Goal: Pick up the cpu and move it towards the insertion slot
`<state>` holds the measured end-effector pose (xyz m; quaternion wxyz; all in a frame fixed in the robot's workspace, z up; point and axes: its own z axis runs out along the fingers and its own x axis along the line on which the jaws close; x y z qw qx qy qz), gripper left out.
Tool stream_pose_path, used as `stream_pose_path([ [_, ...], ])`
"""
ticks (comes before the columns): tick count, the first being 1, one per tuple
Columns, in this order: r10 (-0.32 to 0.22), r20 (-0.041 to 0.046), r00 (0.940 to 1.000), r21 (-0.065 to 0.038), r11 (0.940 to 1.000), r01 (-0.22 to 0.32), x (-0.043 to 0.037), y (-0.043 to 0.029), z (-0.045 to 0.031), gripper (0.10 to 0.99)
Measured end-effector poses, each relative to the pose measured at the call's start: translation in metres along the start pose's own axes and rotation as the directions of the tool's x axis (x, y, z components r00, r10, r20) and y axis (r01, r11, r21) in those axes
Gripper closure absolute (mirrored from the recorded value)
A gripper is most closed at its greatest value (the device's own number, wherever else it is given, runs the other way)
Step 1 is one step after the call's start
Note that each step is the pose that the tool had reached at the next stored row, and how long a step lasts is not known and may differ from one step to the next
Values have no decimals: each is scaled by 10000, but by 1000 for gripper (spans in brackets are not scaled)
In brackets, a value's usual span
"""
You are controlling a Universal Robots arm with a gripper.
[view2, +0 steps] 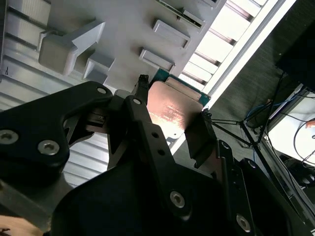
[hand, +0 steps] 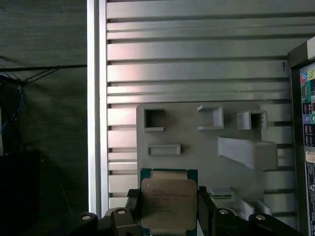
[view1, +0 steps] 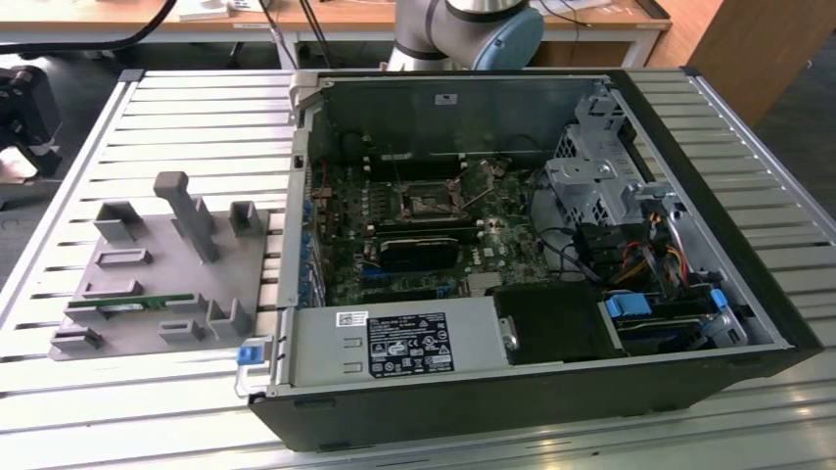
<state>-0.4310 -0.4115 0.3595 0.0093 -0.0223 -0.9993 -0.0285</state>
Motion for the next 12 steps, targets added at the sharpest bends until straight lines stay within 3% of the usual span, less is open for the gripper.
stream_pose_path([
  [12, 37, 2, 10000, 0, 10000, -37, 4, 12, -204, 541],
])
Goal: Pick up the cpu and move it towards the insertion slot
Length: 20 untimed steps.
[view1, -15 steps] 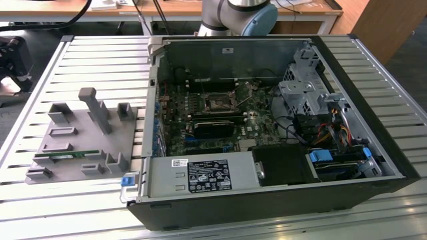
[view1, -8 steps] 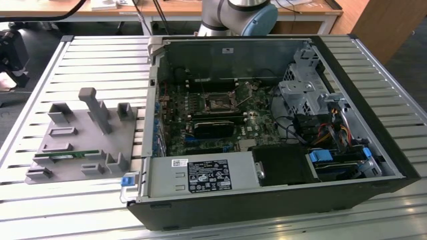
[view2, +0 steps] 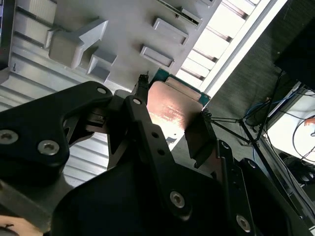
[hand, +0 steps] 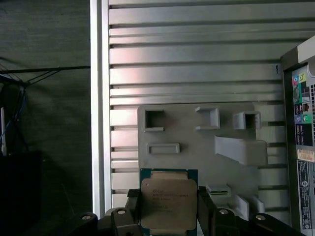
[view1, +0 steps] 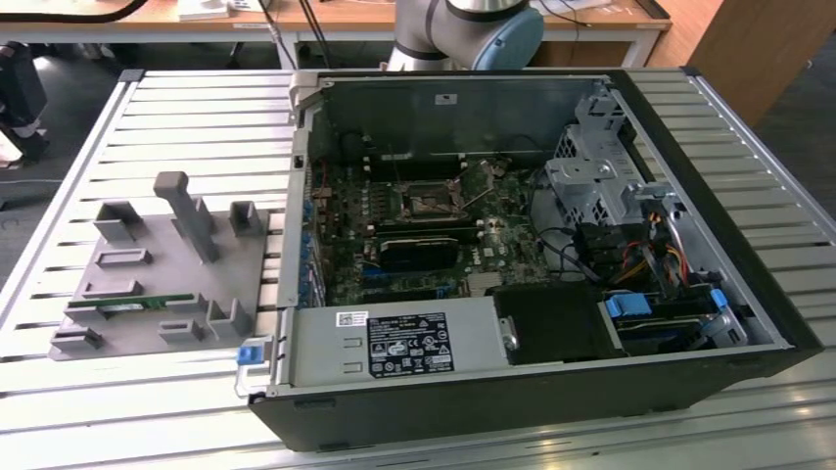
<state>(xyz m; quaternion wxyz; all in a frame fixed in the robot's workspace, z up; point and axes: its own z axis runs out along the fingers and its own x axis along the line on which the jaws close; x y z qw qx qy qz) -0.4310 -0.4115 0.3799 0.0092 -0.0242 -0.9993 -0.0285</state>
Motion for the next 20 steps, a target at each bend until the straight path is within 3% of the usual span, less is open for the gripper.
stream_pose_path([
  [15, 35, 2, 10000, -1, 10000, -35, 7, 20, -355, 541],
  [20, 59, 4, 10000, 15, 10000, -59, -23, 23, -377, 541],
])
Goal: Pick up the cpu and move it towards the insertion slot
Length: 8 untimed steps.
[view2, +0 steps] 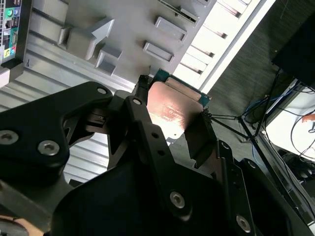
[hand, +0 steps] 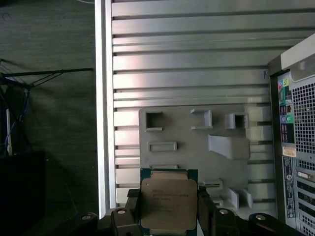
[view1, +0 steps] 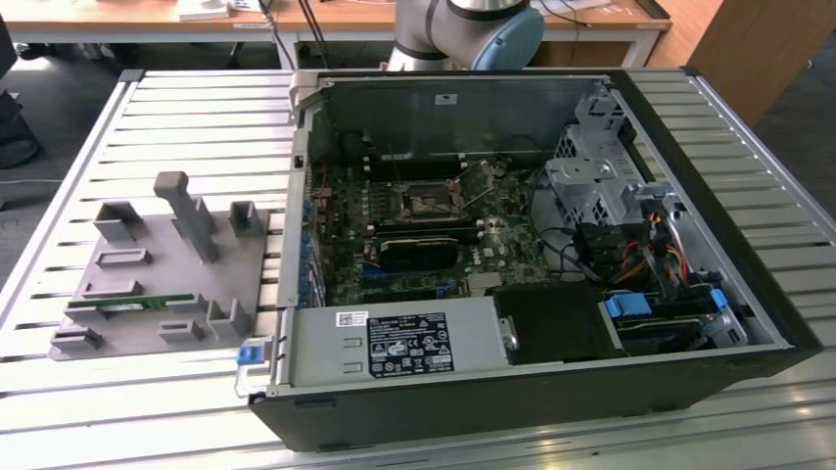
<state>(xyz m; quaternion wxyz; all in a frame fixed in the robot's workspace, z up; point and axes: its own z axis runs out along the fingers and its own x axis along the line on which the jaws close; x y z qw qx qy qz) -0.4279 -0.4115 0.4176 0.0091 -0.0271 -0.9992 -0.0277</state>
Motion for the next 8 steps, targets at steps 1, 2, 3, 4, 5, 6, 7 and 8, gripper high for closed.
stream_pose_path([
  [1, 2, 0, 10000, 11, 10000, -2, -17, 1, 0, 541],
  [2, 6, 2, 10000, 24, 10000, -6, -34, 2, 0, 541],
  [3, 14, 3, 10000, 34, 10000, -14, -49, 3, 0, 541],
  [4, 24, 4, 10000, 38, 10000, -24, -66, 4, -1, 541],
  [5, 29, 3, 10000, 39, 10000, -29, -84, 5, -1, 541],
  [6, 30, 3, 10000, 39, 10000, -30, -104, 6, -2, 541],
  [7, 31, 3, 10000, 39, 10000, -31, -124, 7, -2, 541],
  [8, 33, 3, 10000, 39, 10000, -33, -142, 8, -2, 541],
])
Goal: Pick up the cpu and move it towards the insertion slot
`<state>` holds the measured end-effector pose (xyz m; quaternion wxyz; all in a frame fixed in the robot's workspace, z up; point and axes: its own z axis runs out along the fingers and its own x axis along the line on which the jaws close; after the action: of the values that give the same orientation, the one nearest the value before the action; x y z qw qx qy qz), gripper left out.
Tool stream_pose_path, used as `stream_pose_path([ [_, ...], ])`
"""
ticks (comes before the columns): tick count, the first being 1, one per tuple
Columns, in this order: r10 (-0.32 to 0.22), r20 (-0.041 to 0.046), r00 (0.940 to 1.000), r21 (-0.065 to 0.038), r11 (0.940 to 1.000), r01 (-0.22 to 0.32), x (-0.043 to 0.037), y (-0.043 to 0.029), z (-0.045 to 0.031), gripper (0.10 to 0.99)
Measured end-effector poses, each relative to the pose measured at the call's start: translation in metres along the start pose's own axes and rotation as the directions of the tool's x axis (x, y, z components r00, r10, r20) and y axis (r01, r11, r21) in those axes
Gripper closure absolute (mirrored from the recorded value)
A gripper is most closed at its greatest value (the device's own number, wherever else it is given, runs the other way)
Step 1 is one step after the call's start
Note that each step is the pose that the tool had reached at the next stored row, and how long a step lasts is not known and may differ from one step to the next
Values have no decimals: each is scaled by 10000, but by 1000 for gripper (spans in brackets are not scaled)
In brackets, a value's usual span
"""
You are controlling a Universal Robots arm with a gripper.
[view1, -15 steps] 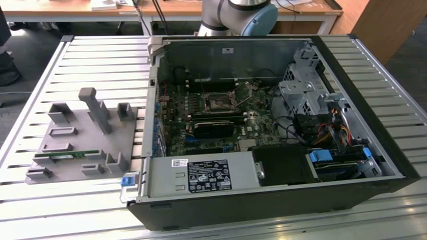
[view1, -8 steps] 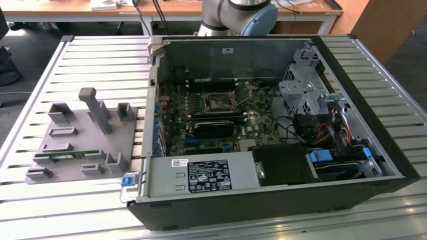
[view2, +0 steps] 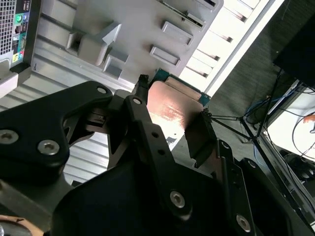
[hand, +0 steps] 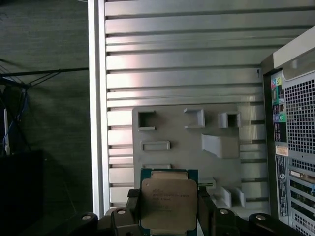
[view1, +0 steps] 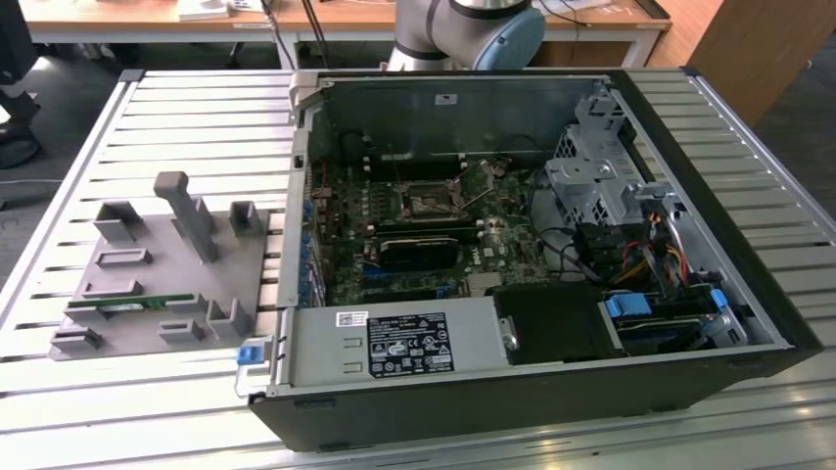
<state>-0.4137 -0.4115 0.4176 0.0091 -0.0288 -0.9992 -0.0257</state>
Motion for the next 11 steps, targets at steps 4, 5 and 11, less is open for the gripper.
stream_pose_path([
  [4, 0, 0, 10000, 0, 10000, 0, -62, 2, 1, 541],
  [5, 0, 0, 10000, -1, 10000, 0, -80, 3, 1, 541],
  [11, 0, 0, 10000, 0, 10000, 0, -214, 14, 2, 541],
])
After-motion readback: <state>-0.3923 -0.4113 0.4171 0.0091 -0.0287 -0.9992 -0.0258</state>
